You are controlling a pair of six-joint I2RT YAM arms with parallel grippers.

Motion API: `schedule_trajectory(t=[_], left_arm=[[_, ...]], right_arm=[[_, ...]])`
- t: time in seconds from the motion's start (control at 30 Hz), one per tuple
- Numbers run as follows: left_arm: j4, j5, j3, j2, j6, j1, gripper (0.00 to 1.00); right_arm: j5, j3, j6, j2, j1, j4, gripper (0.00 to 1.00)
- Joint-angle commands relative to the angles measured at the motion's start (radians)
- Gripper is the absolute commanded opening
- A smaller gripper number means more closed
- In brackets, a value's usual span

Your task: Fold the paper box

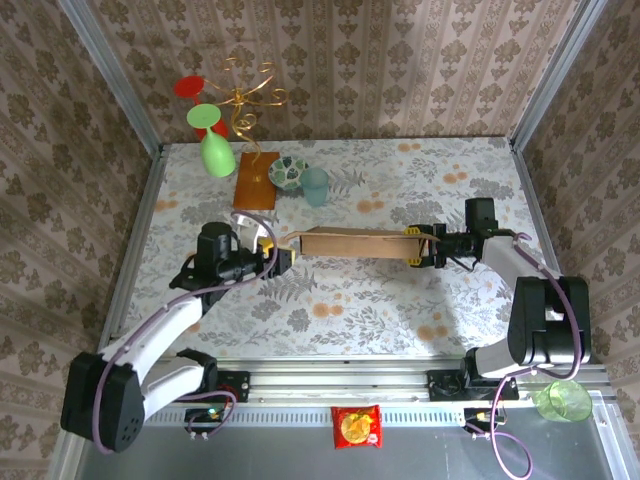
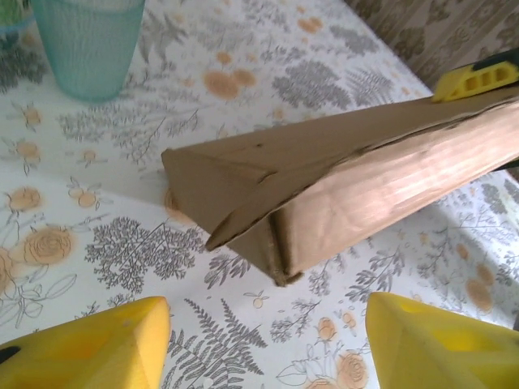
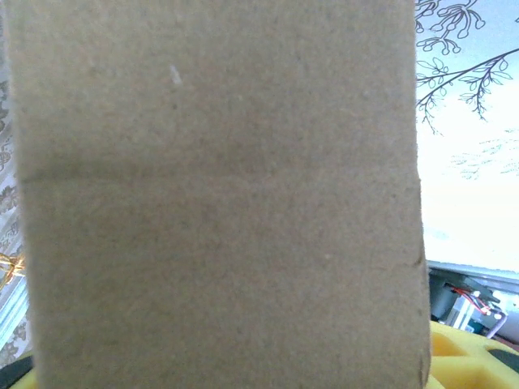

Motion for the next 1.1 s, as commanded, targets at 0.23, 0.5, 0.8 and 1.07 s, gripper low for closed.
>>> schedule_trajectory(t=[0.23, 0.5, 0.8, 1.07], left_arm=[[0.267, -0.009, 0.048, 0.19, -0.023, -0.052, 0.67], [0.32, -0.011, 0.107, 0.306, -0.056, -0.108, 0.63], [0.262, -0.009, 0.184, 0.384, -0.098, -0.11, 0.4], [0.152, 0.006, 0.253, 0.417, -0.117, -0.112, 0.2]], right_arm=[[0.018, -0.019, 0.023, 0.051, -0.006, -0.04, 0.44], [0.018, -0.019, 0.018, 0.082, -0.007, -0.026, 0.44], [0.018, -0.008, -0.006, 0.121, -0.008, -0.031, 0.46], [0.024, 0.031, -0.048, 0.173, -0.009, -0.055, 0.58]])
